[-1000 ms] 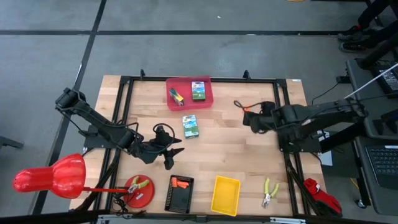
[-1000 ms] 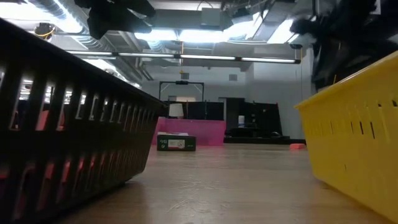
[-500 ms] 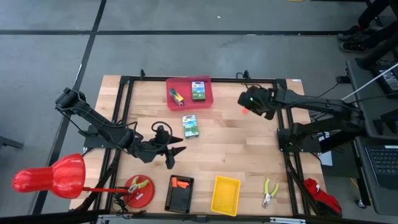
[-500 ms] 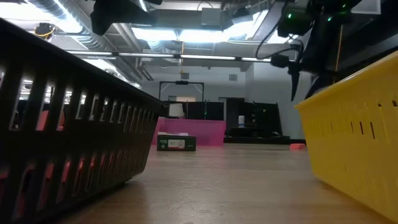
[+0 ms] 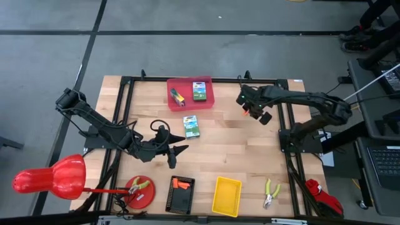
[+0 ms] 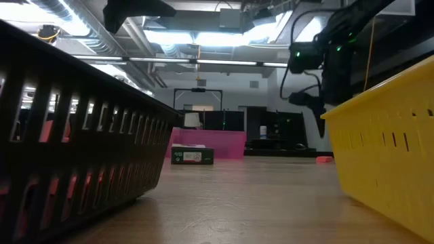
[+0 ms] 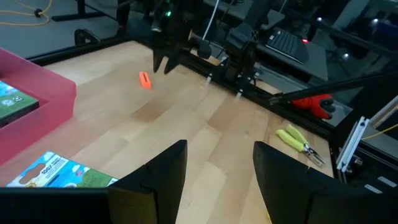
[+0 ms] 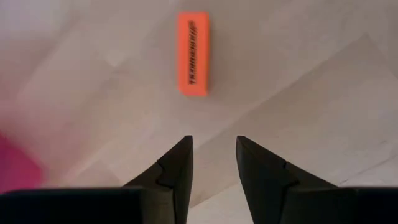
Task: Pick & Place School Supplies
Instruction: Put the orange eraser into the black bin
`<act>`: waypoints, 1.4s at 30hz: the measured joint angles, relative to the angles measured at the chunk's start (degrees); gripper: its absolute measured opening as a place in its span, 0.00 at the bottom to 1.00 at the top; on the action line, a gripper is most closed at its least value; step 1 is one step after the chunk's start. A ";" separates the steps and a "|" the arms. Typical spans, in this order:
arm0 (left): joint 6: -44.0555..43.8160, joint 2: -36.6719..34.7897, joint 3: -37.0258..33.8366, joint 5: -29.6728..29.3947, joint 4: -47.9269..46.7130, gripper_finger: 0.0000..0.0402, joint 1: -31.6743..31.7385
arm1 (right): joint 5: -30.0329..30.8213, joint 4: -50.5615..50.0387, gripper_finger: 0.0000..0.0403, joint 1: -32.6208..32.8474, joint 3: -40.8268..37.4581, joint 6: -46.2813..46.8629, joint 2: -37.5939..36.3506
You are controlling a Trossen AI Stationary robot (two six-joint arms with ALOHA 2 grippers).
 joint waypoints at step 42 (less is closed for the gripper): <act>-1.31 0.02 0.00 8.53 0.05 0.45 6.68 | -3.39 20.69 0.31 -12.64 -10.01 -15.53 5.47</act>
